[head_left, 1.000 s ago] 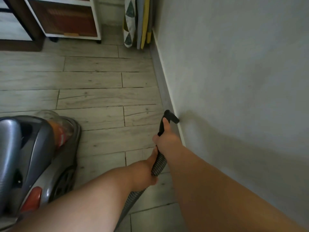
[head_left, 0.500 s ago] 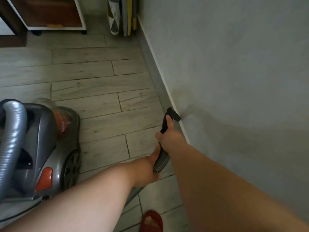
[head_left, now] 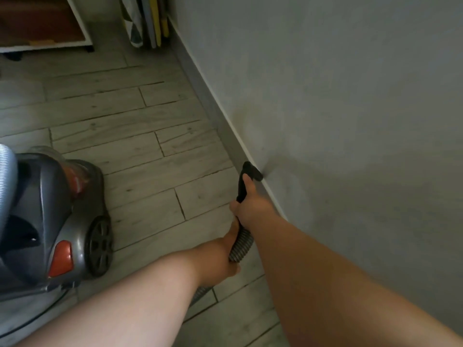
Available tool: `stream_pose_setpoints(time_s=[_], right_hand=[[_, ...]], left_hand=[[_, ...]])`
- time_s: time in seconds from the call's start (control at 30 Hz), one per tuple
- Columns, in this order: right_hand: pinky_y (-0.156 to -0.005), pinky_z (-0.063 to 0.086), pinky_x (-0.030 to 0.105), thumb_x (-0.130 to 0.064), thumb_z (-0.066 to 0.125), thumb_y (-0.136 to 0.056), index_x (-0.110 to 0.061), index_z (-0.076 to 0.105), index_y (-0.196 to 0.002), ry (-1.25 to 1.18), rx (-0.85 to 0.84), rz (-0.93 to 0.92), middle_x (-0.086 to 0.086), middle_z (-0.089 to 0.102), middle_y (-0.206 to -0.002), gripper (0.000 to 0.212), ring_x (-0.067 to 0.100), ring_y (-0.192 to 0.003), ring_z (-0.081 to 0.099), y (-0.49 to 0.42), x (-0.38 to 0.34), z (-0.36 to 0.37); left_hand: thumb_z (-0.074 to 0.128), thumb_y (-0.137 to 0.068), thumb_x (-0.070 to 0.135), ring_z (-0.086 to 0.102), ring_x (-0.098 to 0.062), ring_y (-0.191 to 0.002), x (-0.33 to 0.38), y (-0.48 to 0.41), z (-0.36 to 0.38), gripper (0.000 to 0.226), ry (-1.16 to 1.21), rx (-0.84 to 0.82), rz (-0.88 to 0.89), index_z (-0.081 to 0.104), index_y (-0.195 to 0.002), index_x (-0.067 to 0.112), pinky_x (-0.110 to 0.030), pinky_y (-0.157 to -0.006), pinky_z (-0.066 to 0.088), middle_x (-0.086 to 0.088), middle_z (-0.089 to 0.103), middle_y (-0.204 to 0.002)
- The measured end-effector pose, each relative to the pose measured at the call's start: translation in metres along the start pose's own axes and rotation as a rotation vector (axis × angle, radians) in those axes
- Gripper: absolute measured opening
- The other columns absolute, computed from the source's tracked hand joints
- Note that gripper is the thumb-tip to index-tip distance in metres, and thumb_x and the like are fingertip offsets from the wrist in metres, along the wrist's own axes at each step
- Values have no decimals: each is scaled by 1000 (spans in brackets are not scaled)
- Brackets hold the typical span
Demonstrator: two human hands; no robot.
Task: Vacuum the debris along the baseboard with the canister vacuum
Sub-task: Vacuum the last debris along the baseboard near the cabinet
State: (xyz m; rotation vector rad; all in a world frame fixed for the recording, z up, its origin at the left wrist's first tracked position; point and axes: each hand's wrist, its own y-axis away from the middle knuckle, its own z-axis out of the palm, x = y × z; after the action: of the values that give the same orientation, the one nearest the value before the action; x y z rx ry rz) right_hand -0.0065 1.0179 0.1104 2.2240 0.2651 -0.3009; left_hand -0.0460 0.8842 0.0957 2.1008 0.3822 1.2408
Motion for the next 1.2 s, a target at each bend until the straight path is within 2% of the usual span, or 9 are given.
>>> stream_pose_setpoints(time_s=[0.1, 0.2, 0.3, 0.47, 0.6, 0.73, 0.93, 1.07, 1.2], right_hand=[[-91, 44, 39, -28, 45, -99, -42, -13, -152, 17, 1, 0, 18, 43, -145, 80, 35, -120, 52, 11, 14, 7], [-99, 45, 44, -26, 46, -99, -41, -11, -153, 11, -1, -16, 20, 45, -143, 80, 36, -119, 53, 21, 32, 11], [-98, 43, 36, -25, 47, -100, -40, -7, -154, -35, -15, -38, 20, 44, -145, 78, 35, -123, 51, 36, 57, 15], [-103, 42, 47, -24, 47, -100, -44, -11, -151, -30, -54, -3, 19, 39, -148, 80, 35, -125, 48, 60, 94, 15], [-101, 44, 45, -24, 47, -100, -42, -10, -152, -47, -43, -43, 19, 43, -144, 79, 36, -122, 51, 76, 123, 16], [-99, 45, 44, -27, 48, -100, -43, -11, -152, -33, -23, -20, 20, 47, -140, 80, 35, -118, 53, 89, 142, 26], [-92, 44, 40, -25, 47, -98, -43, -13, -151, -70, 2, 22, 21, 49, -138, 82, 35, -116, 54, 104, 166, 42], [-80, 42, 34, -22, 47, -97, -42, -9, -152, -118, 18, 33, 19, 51, -134, 81, 33, -111, 56, 122, 182, 48], [-91, 45, 38, -22, 47, -97, -43, -6, -153, -154, 37, 62, 19, 49, -135, 79, 34, -114, 54, 140, 202, 50]], left_hand=[[51, -97, 34, 50, -17, -120, 4, 6, 16, 94, -10, -3, -10, -33, -137, 38, -26, -103, 41, -1, 34, -151], [50, -97, 35, 47, -16, -124, 11, 13, 37, 92, -28, 5, -31, -32, -140, 35, -20, -102, 38, 0, 27, -155], [49, -98, 35, 45, -18, -127, 22, 20, 61, 91, -65, 20, -32, -33, -138, 34, -24, -106, 36, -3, 27, -155], [49, -98, 33, 53, -17, -113, 43, 28, 104, 91, -46, 2, -36, -32, -141, 34, -23, -97, 43, -1, 39, -146], [50, -97, 34, 51, -16, -116, 47, 28, 131, 92, -41, -7, -40, -32, -140, 37, -24, -101, 41, 0, 35, -149], [50, -97, 33, 49, -11, -110, 48, 35, 153, 92, -31, -30, -36, -30, -142, 36, -18, -93, 40, 1, 33, -151], [50, -96, 34, 52, -18, -116, 45, 44, 176, 93, -98, -75, -7, -33, -138, 39, -27, -100, 43, -1, 35, -149], [50, -95, 37, 51, -19, -119, 45, 52, 191, 93, -138, -110, -9, -35, -132, 44, -32, -102, 43, -2, 32, -151], [49, -97, 35, 48, -18, -124, 56, 63, 207, 91, -152, -157, 0, -31, -139, 40, -31, -105, 41, 0, 28, -154]])
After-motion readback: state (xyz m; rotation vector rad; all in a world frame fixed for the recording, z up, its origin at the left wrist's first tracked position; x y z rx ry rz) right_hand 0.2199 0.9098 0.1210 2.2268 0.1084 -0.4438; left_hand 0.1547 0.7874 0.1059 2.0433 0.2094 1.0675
